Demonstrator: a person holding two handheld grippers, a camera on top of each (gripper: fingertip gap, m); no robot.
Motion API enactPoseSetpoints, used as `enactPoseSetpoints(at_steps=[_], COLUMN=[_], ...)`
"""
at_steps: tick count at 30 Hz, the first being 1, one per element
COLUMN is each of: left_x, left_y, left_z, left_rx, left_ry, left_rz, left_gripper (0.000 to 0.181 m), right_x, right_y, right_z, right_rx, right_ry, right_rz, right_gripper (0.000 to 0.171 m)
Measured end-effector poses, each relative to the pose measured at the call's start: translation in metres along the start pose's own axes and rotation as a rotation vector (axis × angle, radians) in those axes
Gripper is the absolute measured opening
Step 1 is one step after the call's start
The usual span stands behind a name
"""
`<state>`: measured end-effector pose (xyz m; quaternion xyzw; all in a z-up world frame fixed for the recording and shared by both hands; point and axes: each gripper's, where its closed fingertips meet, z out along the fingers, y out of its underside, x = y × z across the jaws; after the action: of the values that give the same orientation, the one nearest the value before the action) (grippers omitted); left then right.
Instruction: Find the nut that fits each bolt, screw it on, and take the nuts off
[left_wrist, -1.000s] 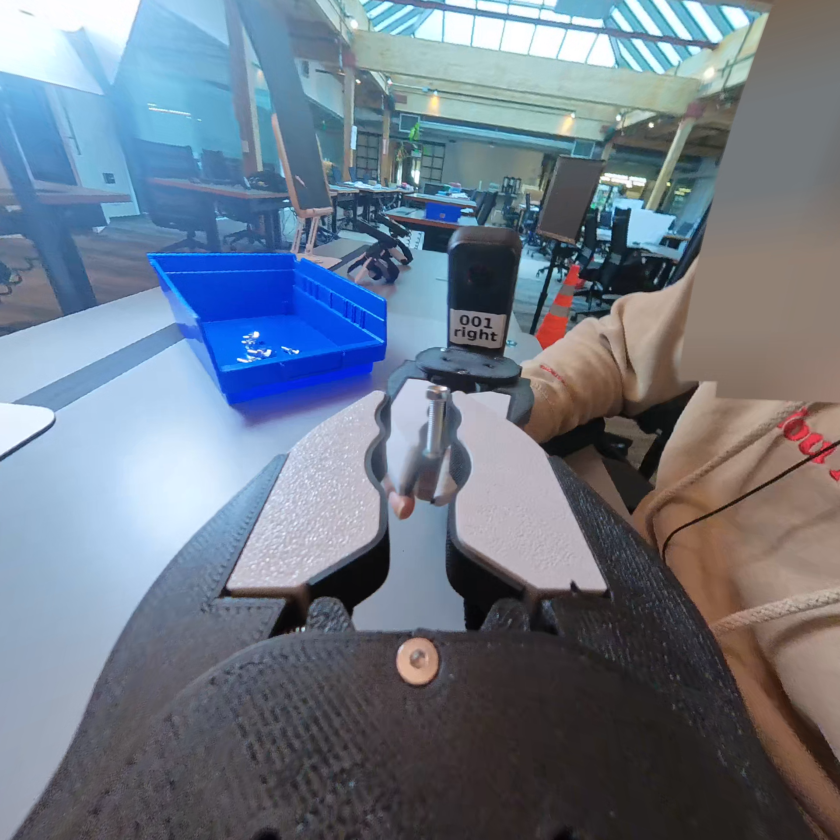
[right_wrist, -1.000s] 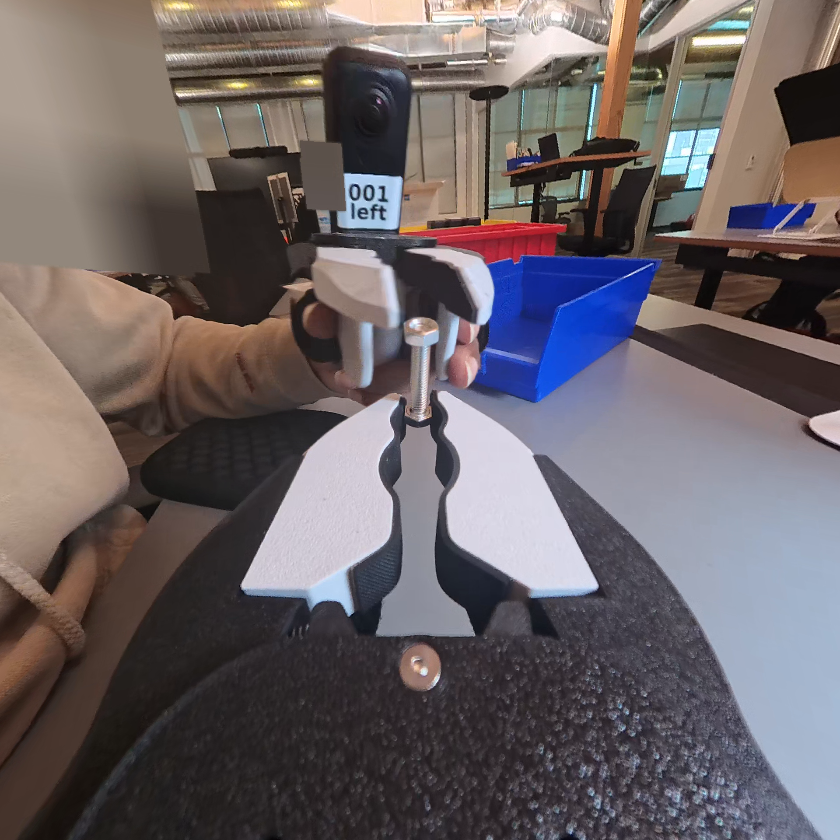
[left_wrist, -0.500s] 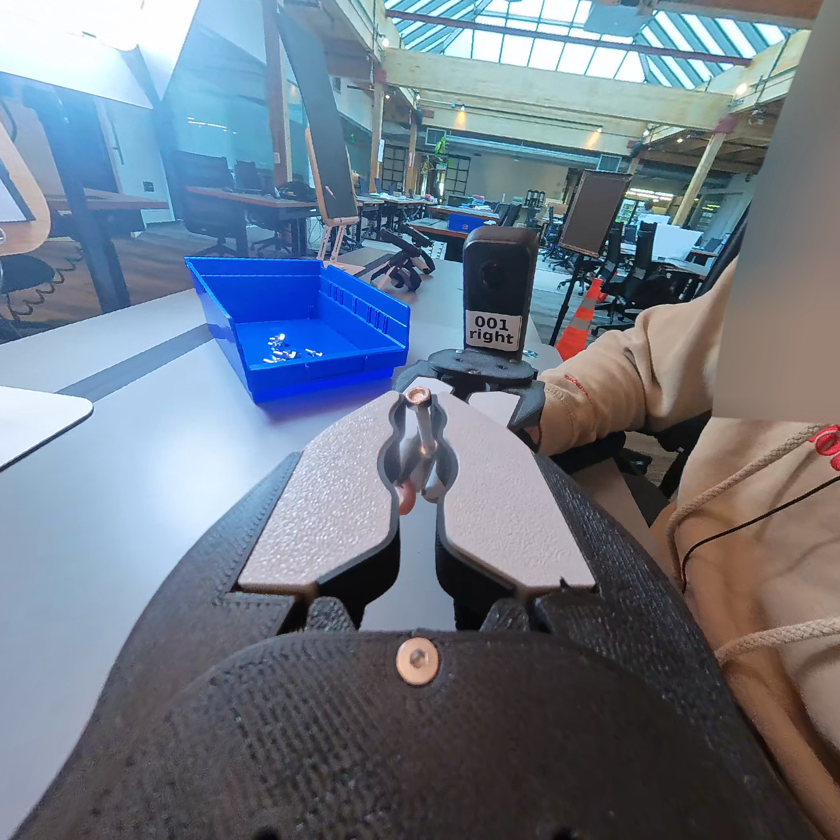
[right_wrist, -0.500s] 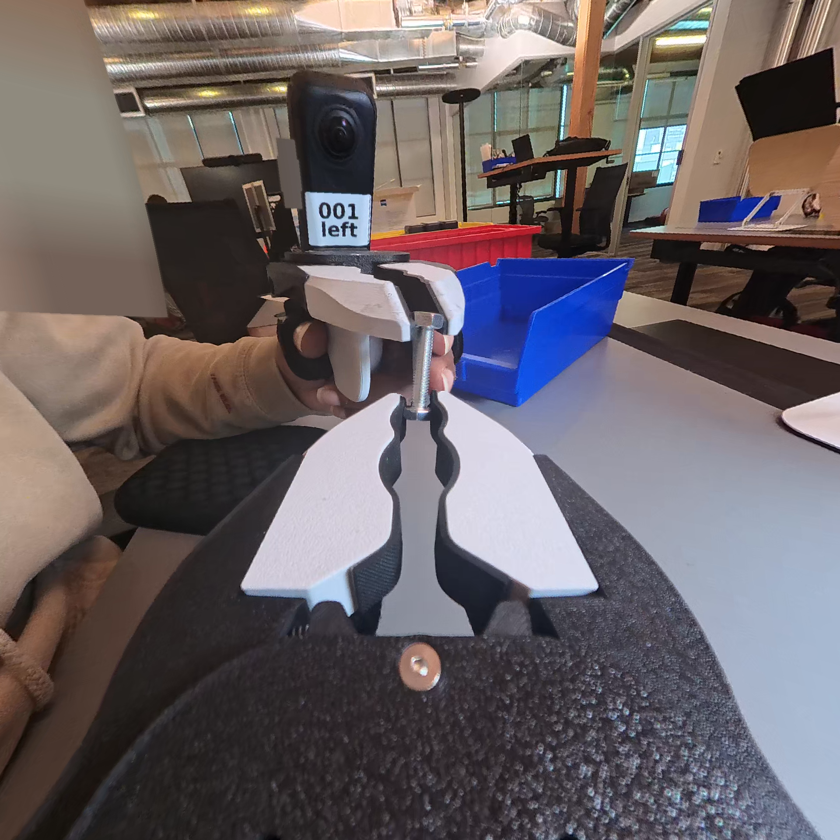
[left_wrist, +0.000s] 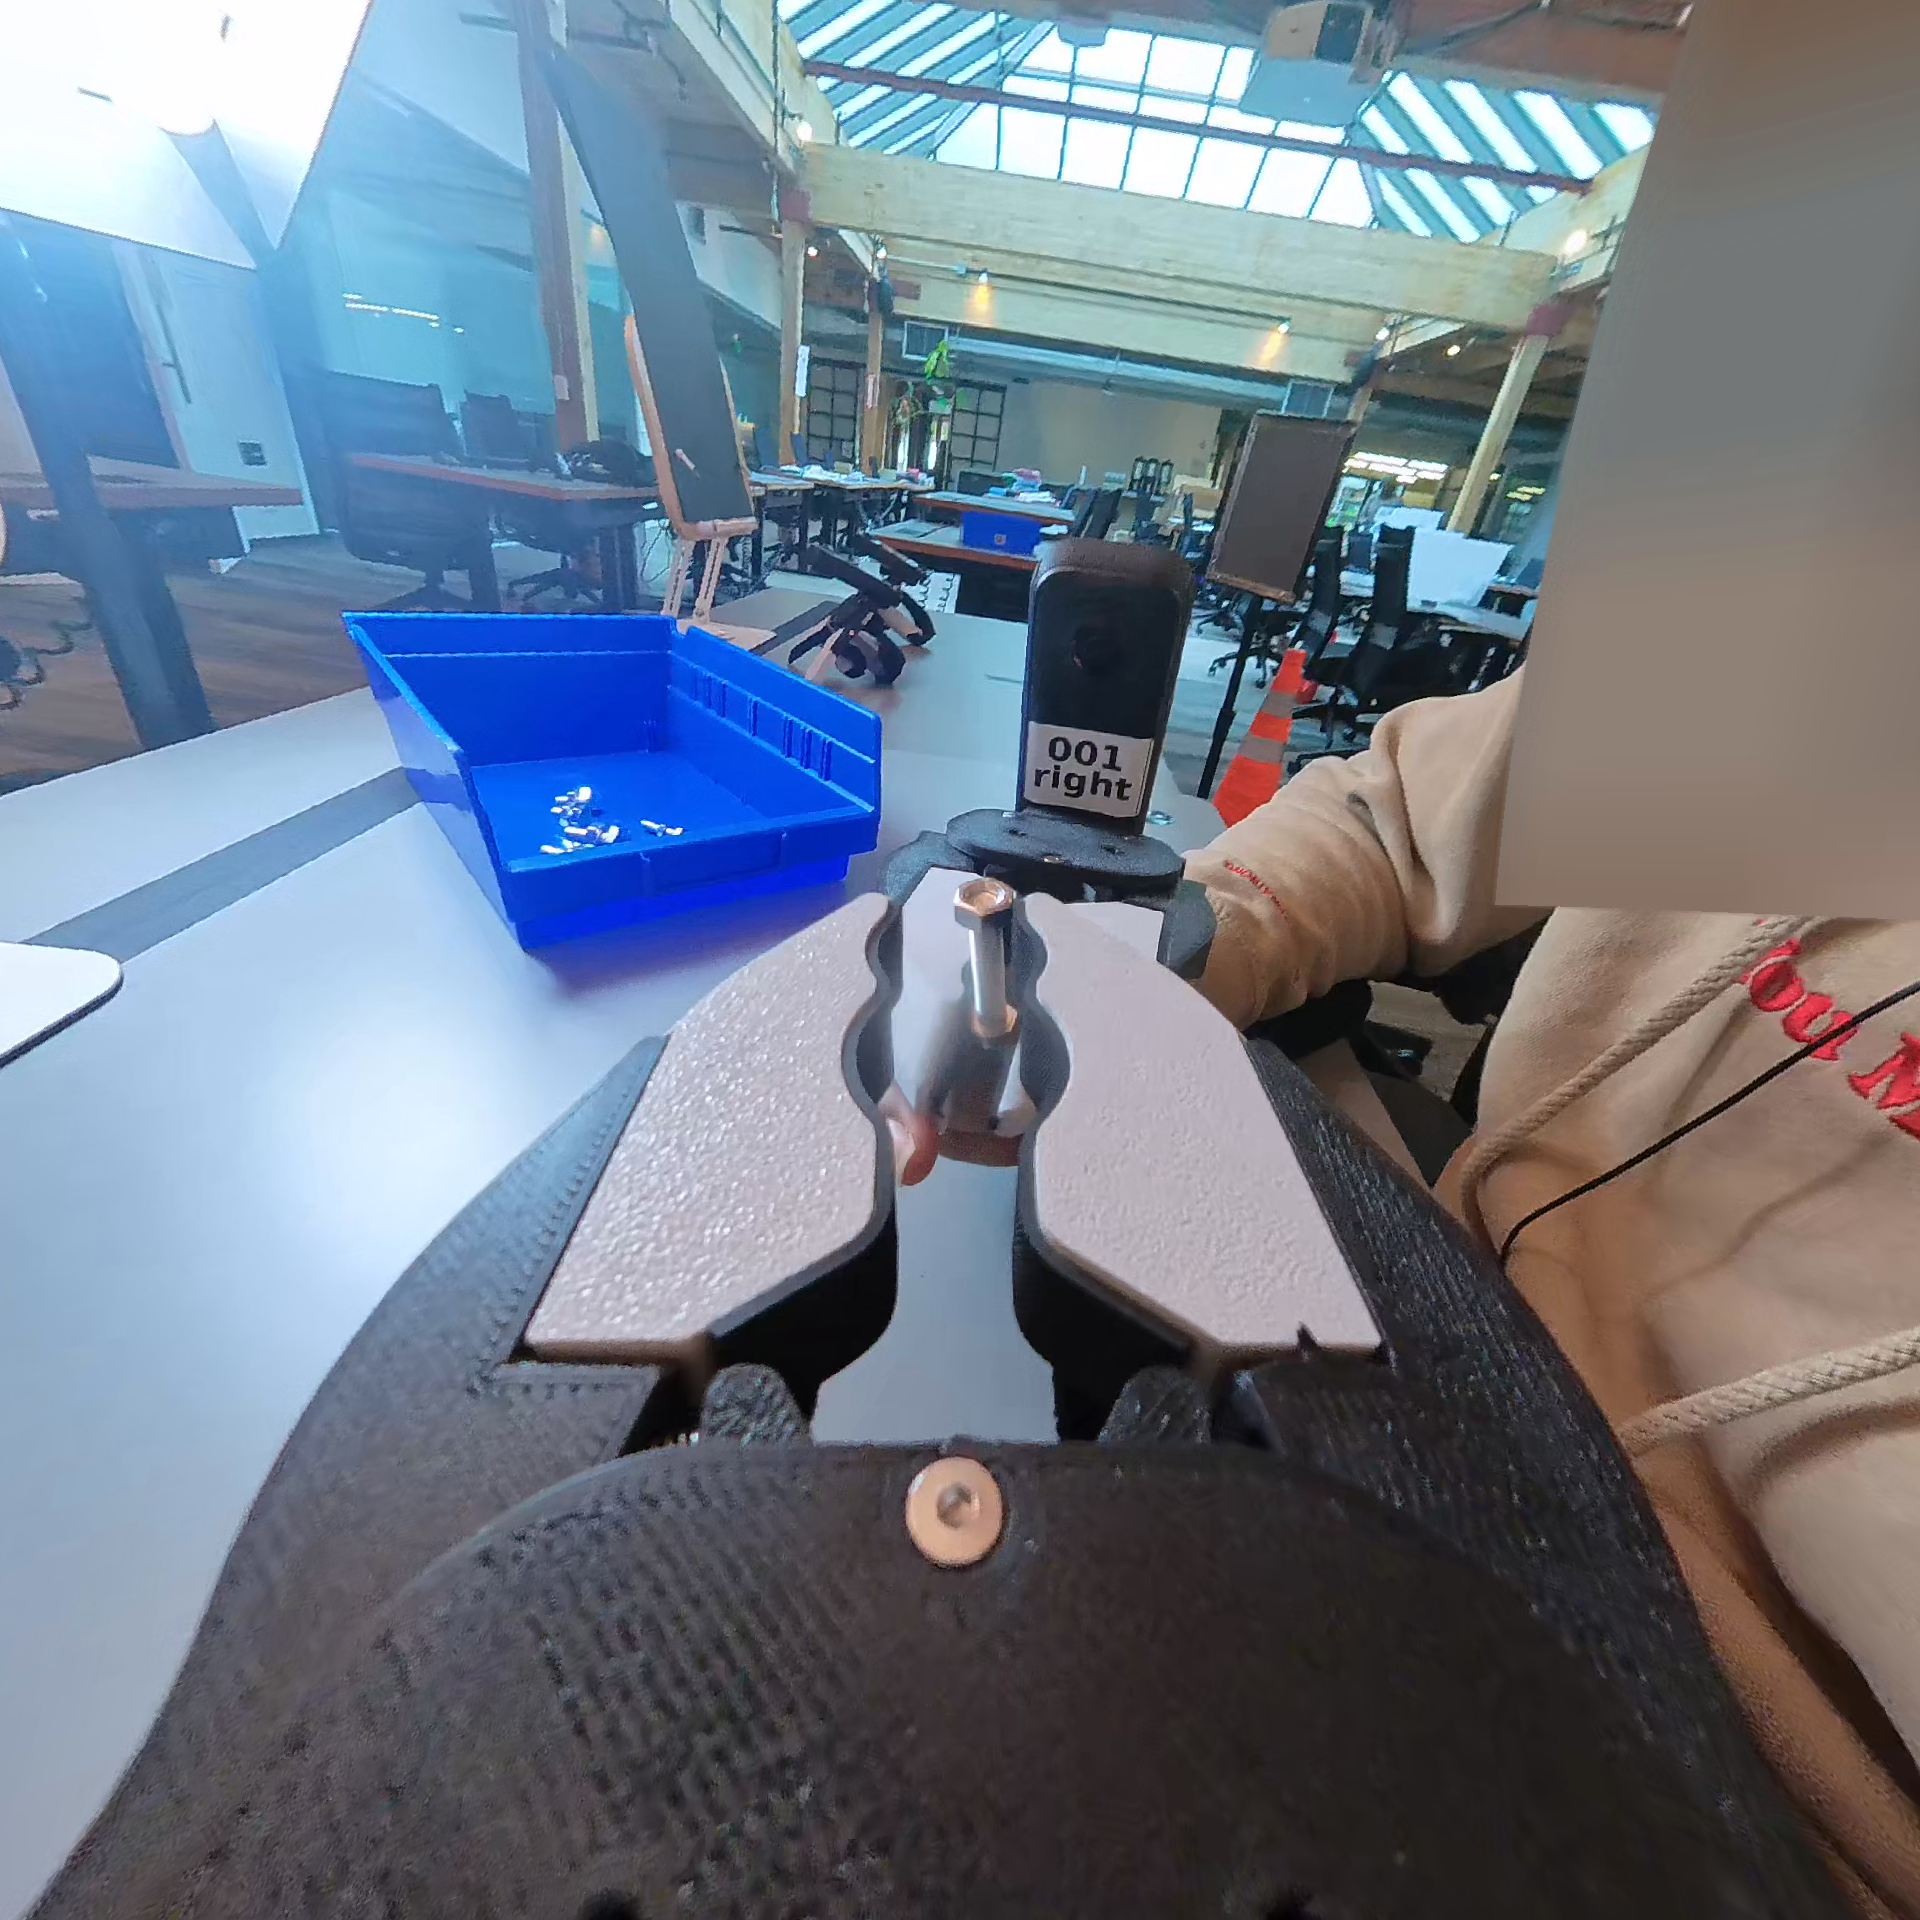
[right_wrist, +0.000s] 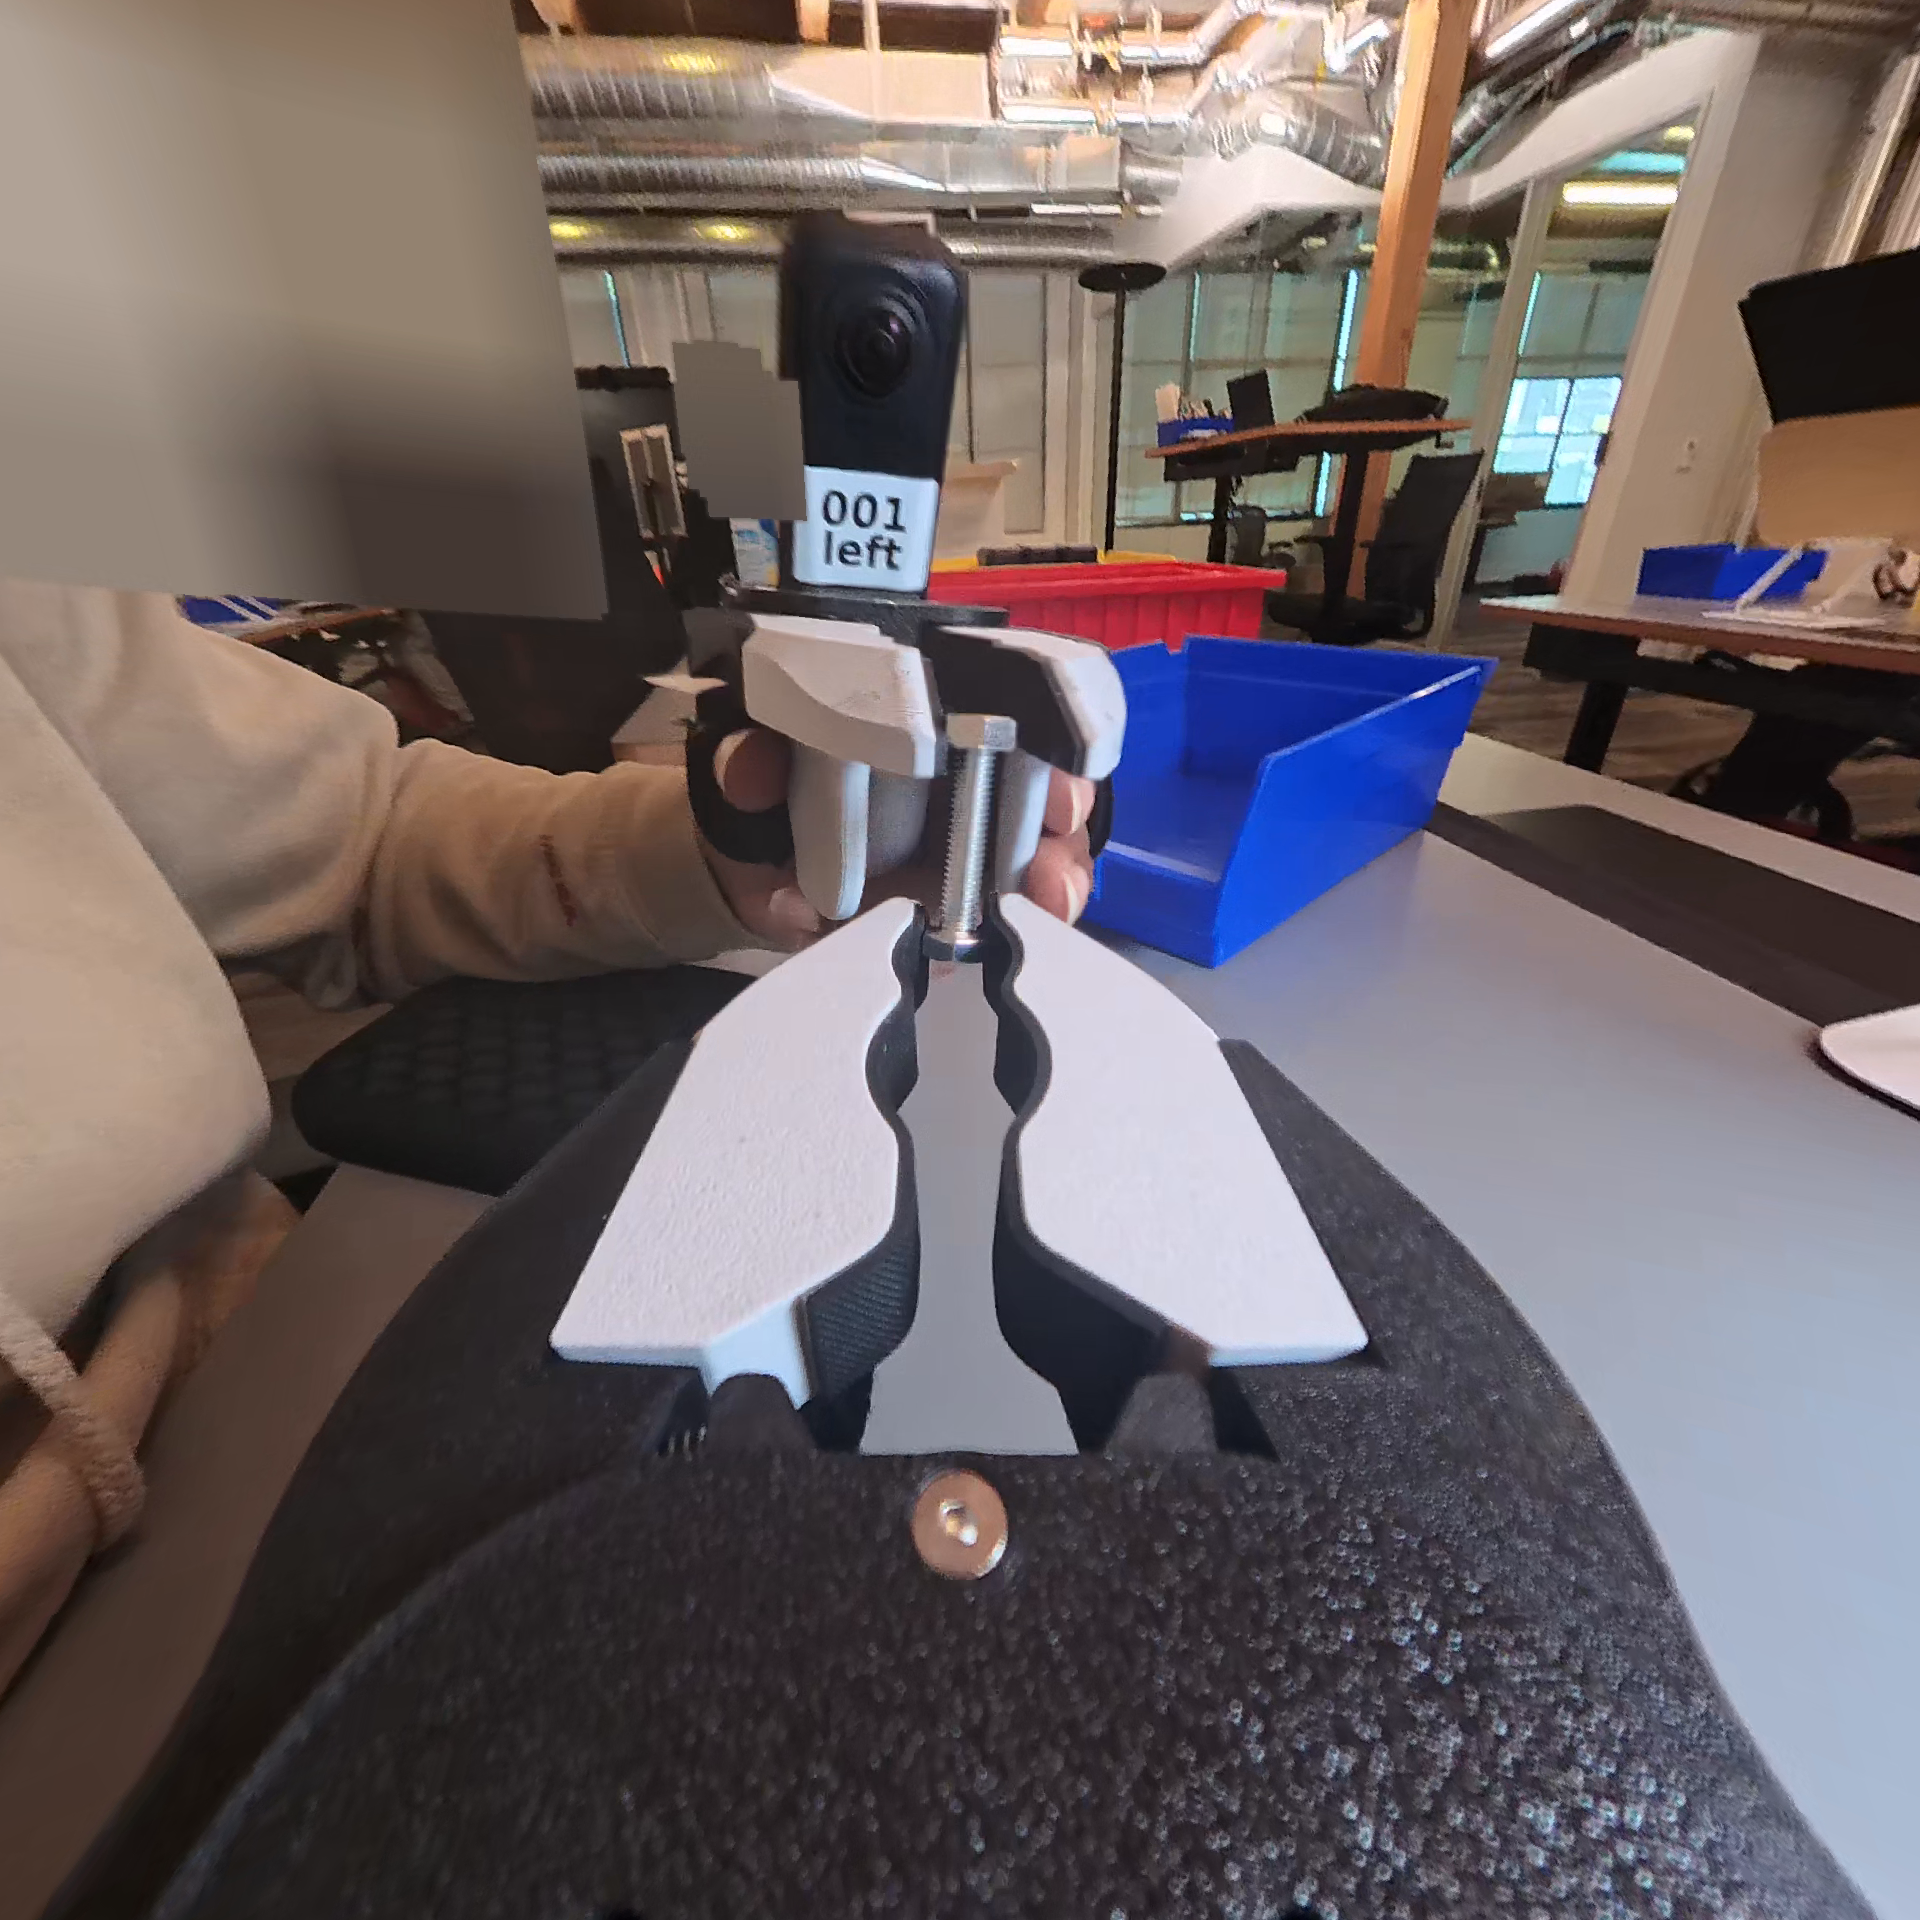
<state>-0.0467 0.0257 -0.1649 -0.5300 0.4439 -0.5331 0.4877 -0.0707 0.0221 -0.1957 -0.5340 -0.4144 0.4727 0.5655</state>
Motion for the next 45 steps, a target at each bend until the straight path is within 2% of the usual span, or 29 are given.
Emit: enactPoseSetpoints(at_steps=[2,4,9,21,25,28,29,31,37,41,42,45], left_x=[-0.001,-0.009,0.004,0.006,0.008,0.001,-0.009,-0.021,0.004,-0.002,-0.008,-0.026], left_y=[-0.003,-0.001,-0.006,0.008,0.006,0.003,0.005,0.010,0.000,0.004,0.004,0.008], left_z=[-0.002,-0.003,0.000,0.008,0.007,0.002,0.000,-0.003,0.003,0.003,0.001,-0.006], left_rx=[0.024,0.018,0.038,-0.053,-0.037,-0.012,-0.025,-0.040,0.011,-0.008,-0.007,-0.015], left_ry=[0.005,-0.036,0.015,-0.015,0.005,-0.013,-0.062,-0.107,0.002,-0.029,-0.054,-0.120], left_rz=[-0.014,-0.019,0.004,0.056,0.050,0.028,0.022,0.012,0.022,0.014,-0.009,-0.029], left_gripper=[0.021,0.009,0.013,0.010,0.010,0.019,0.009,0.010,0.023,0.023,0.011,0.008], right_x=[-0.001,0.000,0.004,0.002,-0.002,-0.002,-0.003,-0.003,0.004,0.000,-0.001,-0.001], right_y=[-0.006,-0.014,-0.010,0.008,0.005,-0.002,-0.006,-0.009,0.002,0.000,-0.003,-0.005], right_z=[-0.003,-0.007,-0.007,0.002,0.000,-0.003,-0.004,-0.006,-0.002,-0.001,-0.003,-0.004], right_rx=[0.040,0.089,0.072,-0.041,-0.022,0.019,0.041,0.056,0.001,0.009,0.028,0.036], right_ry=[-0.017,-0.031,-0.008,0.017,-0.005,-0.021,-0.030,-0.029,0.006,-0.006,-0.016,-0.015], right_rz=[0.018,0.042,0.048,0.010,-0.002,-0.002,0.001,0.005,0.019,0.013,0.016,0.011], right_gripper=[0.010,0.010,0.010,0.010,0.010,0.010,0.010,0.010,0.010,0.010,0.010,0.010])
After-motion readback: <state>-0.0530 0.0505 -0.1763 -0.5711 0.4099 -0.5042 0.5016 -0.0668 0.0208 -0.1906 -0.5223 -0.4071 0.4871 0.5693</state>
